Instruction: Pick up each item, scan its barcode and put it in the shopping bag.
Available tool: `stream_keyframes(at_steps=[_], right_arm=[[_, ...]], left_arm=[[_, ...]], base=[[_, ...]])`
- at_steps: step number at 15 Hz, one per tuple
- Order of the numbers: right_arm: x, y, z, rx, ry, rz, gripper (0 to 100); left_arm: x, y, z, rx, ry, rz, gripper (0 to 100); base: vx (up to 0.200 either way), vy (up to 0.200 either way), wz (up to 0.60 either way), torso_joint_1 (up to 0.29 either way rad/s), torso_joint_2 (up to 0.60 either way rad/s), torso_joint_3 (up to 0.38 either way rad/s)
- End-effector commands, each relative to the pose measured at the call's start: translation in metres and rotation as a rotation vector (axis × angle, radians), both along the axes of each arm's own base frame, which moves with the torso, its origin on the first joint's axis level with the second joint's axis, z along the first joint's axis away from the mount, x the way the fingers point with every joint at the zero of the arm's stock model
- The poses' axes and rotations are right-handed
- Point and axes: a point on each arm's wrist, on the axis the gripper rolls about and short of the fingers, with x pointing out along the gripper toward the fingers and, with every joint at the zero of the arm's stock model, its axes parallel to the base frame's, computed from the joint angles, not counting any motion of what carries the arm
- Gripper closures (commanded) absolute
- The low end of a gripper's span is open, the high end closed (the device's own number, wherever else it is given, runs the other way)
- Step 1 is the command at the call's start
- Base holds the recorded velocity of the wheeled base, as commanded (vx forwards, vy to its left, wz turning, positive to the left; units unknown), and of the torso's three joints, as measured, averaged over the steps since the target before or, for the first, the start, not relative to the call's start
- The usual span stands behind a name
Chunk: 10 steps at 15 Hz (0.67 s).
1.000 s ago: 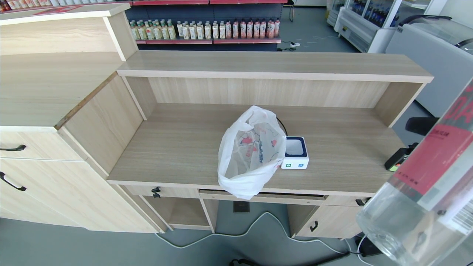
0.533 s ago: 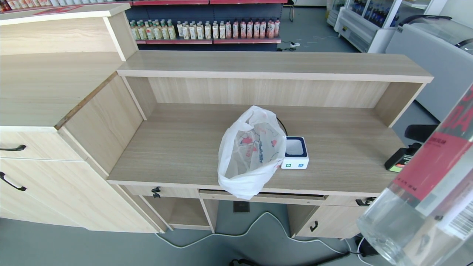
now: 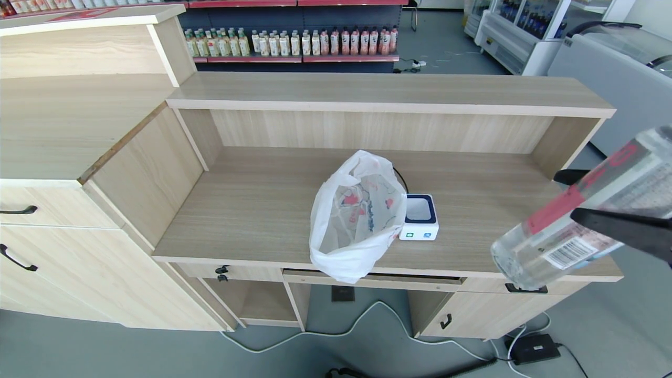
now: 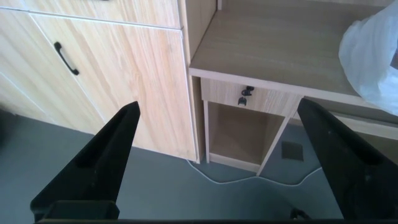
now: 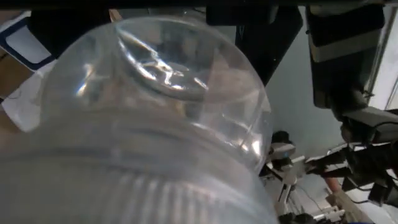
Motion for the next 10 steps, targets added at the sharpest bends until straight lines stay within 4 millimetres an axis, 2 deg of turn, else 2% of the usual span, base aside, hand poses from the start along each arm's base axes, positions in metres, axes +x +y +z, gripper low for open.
stream_keyframes(at_steps=[1, 4, 5, 8, 10], right_arm=[[0.04, -0.04, -0.041, -0.106, 0.04, -0.38, 100], [0.053, -0.067, -0.046, -0.04, 0.148, -0.837, 100], [0.054, -0.069, -0.048, -0.004, 0.162, -0.915, 100], [0.06, -0.076, -0.062, -0.058, 0.09, -1.113, 100], [0.059, -0.085, -0.06, -0.095, 0.044, -1.161, 100]], left_arm=[[0.0, 0.0, 0.0, 0.0, -0.001, 0.001, 0], [0.0, 0.0, 0.0, 0.0, -0.001, 0.001, 0], [0.0, 0.0, 0.0, 0.0, -0.001, 0.001, 0], [0.0, 0.0, 0.0, 0.0, -0.001, 0.001, 0], [0.0, 0.0, 0.0, 0.0, -0.001, 0.001, 0]], base=[[0.0, 0.0, 0.0, 0.0, 0.0, 0.0], [0.0, 0.0, 0.0, 0.0, 0.0, 0.0], [0.0, 0.0, 0.0, 0.0, 0.0, 0.0], [0.0, 0.0, 0.0, 0.0, 0.0, 0.0], [0.0, 0.0, 0.0, 0.0, 0.0, 0.0]])
